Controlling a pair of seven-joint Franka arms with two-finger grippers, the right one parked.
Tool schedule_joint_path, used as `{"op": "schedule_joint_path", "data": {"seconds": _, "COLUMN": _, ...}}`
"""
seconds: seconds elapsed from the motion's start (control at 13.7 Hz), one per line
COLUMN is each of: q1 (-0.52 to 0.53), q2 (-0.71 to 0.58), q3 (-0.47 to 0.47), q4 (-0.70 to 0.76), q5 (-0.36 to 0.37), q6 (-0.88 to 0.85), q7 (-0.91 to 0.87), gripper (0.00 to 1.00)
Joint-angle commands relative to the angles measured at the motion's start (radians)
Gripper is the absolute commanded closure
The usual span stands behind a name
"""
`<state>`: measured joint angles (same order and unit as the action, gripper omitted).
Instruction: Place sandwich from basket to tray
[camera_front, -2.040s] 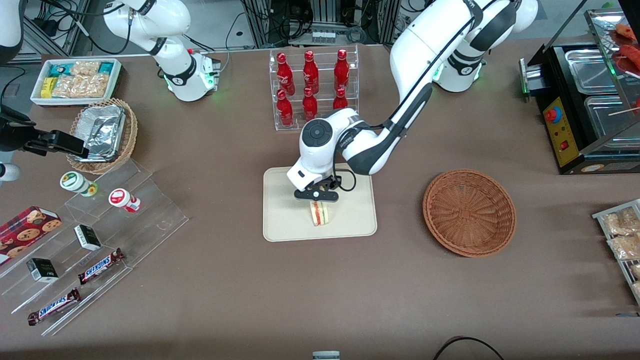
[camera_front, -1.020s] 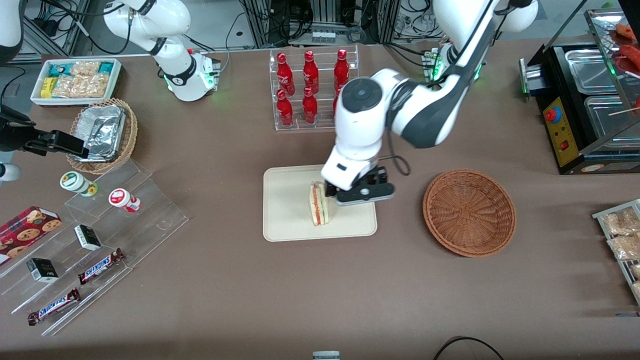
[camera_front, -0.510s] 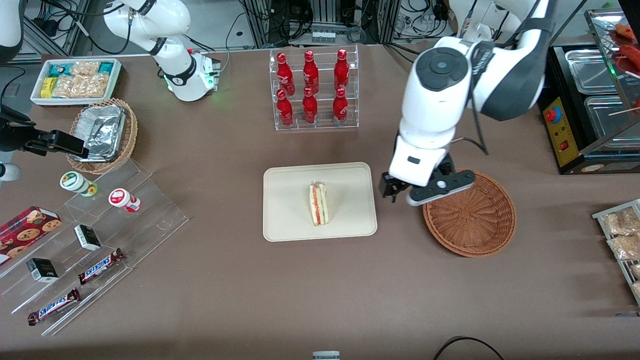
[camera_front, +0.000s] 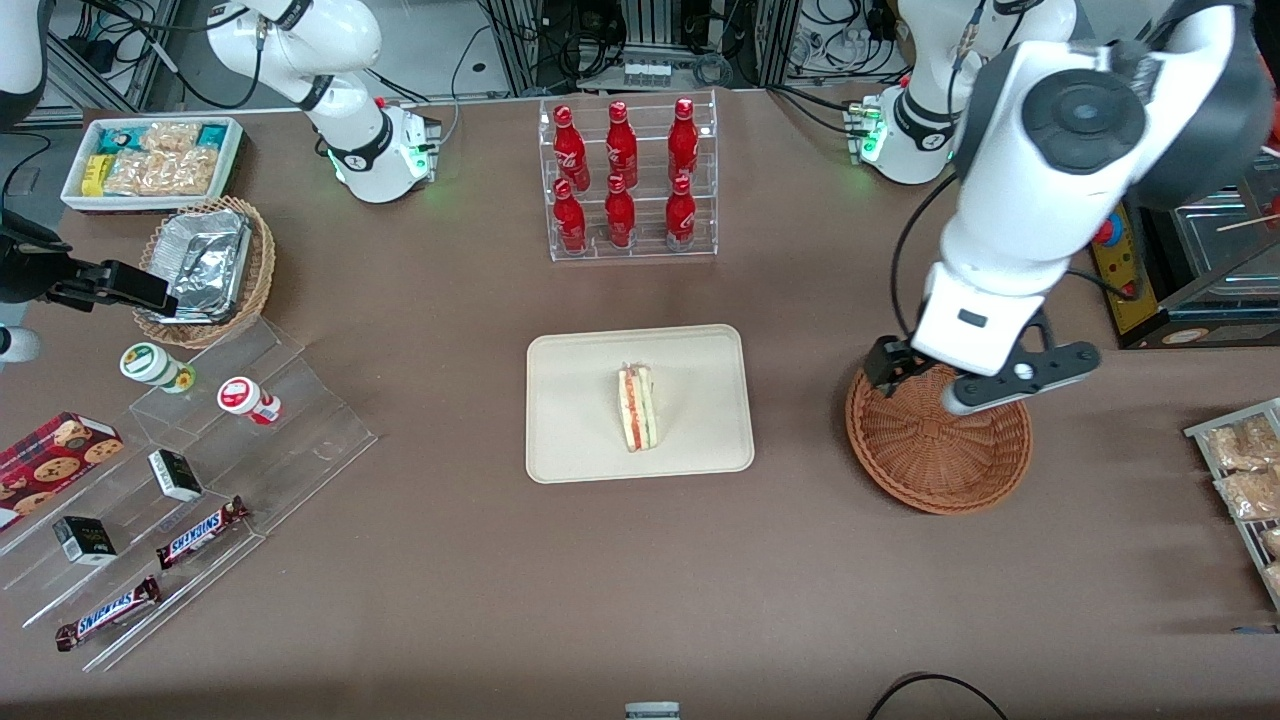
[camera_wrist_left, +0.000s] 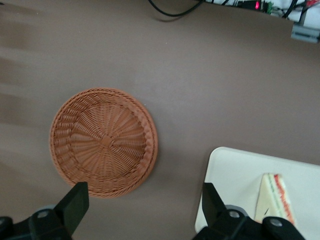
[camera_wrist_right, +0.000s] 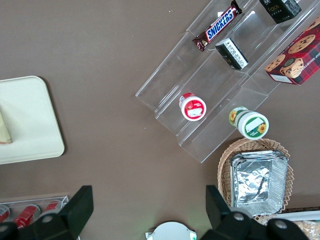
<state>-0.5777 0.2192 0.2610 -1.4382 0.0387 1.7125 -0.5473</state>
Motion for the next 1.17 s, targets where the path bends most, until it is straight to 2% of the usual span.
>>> {"op": "schedule_joint_path", "data": {"seconds": 0.0, "q1": -0.005, "q2": -0.049, "q3": 0.046, "q4": -0.027, "q5": -0.030, "q6": -0.060, "q7": 0.143, "gripper": 0.00}}
{"op": "schedule_joint_path", "data": {"seconds": 0.07, "q1": -0.004, "q2": -0.058, "q3": 0.059, "q4": -0.028, "q5": -0.030, "q6": -0.076, "q7": 0.182, "gripper": 0.00}}
{"op": "schedule_joint_path", "data": {"seconds": 0.15, "q1": 0.069, "q2": -0.063, "q3": 0.054, "q4": -0.030, "q5": -0.034, "q6": -0.091, "q7": 0.216, "gripper": 0.00}}
{"op": "schedule_joint_path", "data": {"seconds": 0.22, "q1": 0.138, "q2": -0.078, "q3": -0.004, "q4": -0.030, "q5": -0.060, "q6": -0.109, "q7": 0.254, "gripper": 0.00}}
{"op": "schedule_joint_path", "data": {"seconds": 0.44, "q1": 0.292, "q2": -0.110, "q3": -0.089, "q4": -0.033, "q5": -0.083, "q6": -0.155, "q7": 0.380, "gripper": 0.00}}
{"op": "schedule_joint_path", "data": {"seconds": 0.51, "q1": 0.386, "q2": -0.122, "q3": -0.161, "q4": -0.048, "q5": -0.082, "q6": -0.177, "q7": 0.427, "gripper": 0.00}}
{"op": "schedule_joint_path", "data": {"seconds": 0.58, "q1": 0.506, "q2": -0.157, "q3": -0.278, "q4": -0.089, "q5": -0.080, "q6": -0.179, "q7": 0.479, "gripper": 0.00}}
{"op": "schedule_joint_path", "data": {"seconds": 0.73, "q1": 0.634, "q2": -0.214, "q3": -0.397, "q4": -0.167, "q5": -0.079, "q6": -0.151, "q7": 0.492, "gripper": 0.00}}
{"op": "schedule_joint_path", "data": {"seconds": 0.87, "q1": 0.641, "q2": -0.260, "q3": -0.401, "q4": -0.217, "q5": -0.076, "q6": -0.125, "q7": 0.495, "gripper": 0.00}}
{"op": "schedule_joint_path", "data": {"seconds": 1.09, "q1": 0.631, "q2": -0.267, "q3": -0.399, "q4": -0.211, "q5": -0.074, "q6": -0.133, "q7": 0.495, "gripper": 0.00}}
